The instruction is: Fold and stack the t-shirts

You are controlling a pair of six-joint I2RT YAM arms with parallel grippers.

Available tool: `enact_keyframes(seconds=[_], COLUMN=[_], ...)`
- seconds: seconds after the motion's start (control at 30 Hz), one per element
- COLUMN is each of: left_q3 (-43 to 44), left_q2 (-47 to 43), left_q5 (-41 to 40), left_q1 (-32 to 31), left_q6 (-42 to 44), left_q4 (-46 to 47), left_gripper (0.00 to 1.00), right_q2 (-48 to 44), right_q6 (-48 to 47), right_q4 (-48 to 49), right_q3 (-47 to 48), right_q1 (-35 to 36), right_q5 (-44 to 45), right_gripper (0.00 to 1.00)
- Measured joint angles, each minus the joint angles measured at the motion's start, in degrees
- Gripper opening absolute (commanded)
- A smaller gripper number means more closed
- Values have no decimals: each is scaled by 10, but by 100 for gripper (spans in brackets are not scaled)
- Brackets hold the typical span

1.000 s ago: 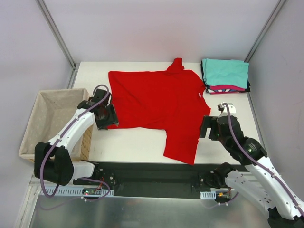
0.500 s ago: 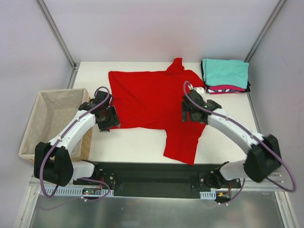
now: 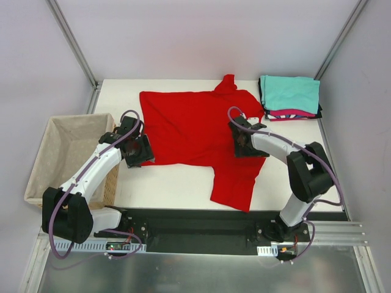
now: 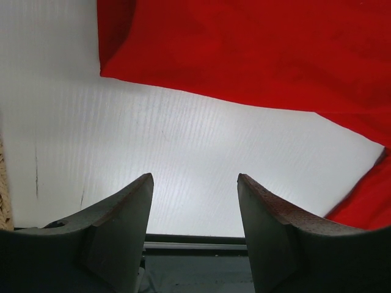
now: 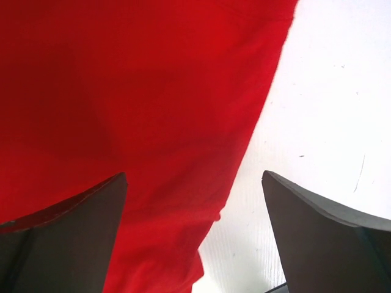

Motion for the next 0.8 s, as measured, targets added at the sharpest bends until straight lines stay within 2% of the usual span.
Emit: enact_keyframes(seconds=[0.27,0.3,0.33,0.4,0.8], left_q3=[0,0,0,0,0], left_q2=[0,0,0,-1,-1], left_q5=[0,0,0,-1,0], left_q1=[0,0,0,0,0], left_q6=[5,7,8,12,16], left_q4=[0,0,0,0,1], left_gripper=[59,58,59,59,59], right_q2=[81,86,90,95,99], right_q6=[9,10,11,12,31], right_q4=[-24,-26,-28,-33,-64], right_q3=[56,62,68,73,70], right_q1=[-25,-25,-26,-26,-35], right_q5=[25,28,31,37,78], right_gripper=[96,99,95,98,97])
